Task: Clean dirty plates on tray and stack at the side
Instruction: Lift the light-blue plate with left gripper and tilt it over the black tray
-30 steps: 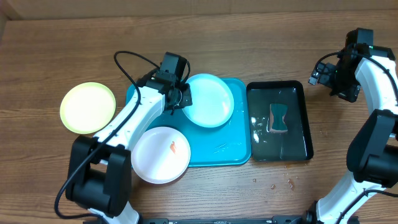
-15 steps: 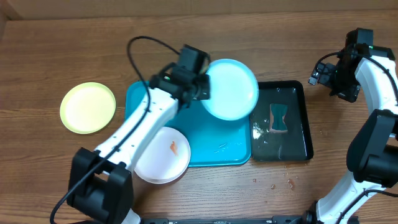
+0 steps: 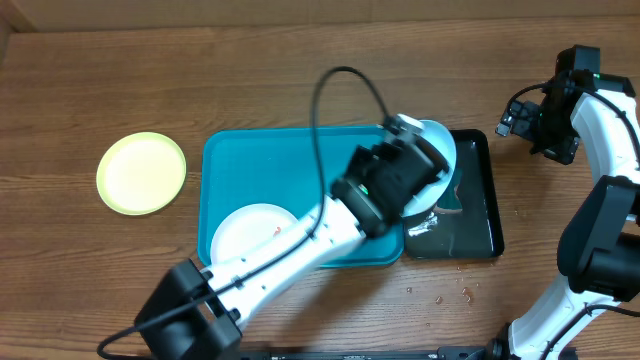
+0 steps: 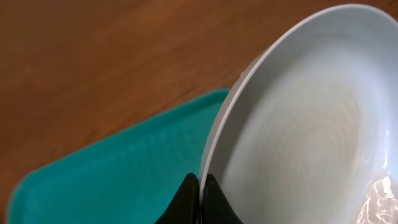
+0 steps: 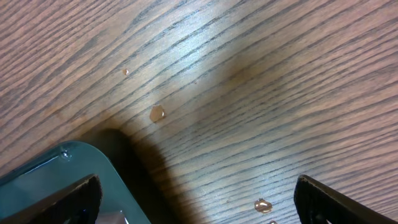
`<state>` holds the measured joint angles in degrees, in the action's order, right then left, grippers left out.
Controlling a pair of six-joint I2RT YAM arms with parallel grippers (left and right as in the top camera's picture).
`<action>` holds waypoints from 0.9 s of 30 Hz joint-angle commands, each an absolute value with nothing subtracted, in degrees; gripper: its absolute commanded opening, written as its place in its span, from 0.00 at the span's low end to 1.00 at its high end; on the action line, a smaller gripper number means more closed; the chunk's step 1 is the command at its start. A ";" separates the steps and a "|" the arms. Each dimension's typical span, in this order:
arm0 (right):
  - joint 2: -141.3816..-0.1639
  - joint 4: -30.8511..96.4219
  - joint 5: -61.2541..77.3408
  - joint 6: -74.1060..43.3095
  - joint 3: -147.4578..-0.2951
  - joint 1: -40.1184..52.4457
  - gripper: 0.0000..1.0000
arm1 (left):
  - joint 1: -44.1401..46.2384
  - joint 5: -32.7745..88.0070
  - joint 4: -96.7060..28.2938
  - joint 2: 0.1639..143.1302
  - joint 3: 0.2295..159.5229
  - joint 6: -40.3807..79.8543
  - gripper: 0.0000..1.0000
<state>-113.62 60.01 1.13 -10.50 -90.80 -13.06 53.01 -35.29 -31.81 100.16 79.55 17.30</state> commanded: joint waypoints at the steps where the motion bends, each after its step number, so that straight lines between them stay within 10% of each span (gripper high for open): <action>1: -112.20 59.75 1.15 -10.72 -91.61 -13.26 1.00 | 58.87 -56.75 -28.08 98.35 81.19 9.30 0.04; 12: -112.20 59.75 1.15 -10.72 -91.61 -13.26 1.00 | 68.73 -74.30 -7.05 98.35 81.19 -13.96 0.04; 27: -112.20 59.75 1.15 -10.72 -91.61 -13.26 1.00 | 68.66 -69.84 -9.50 98.35 81.17 -6.20 0.04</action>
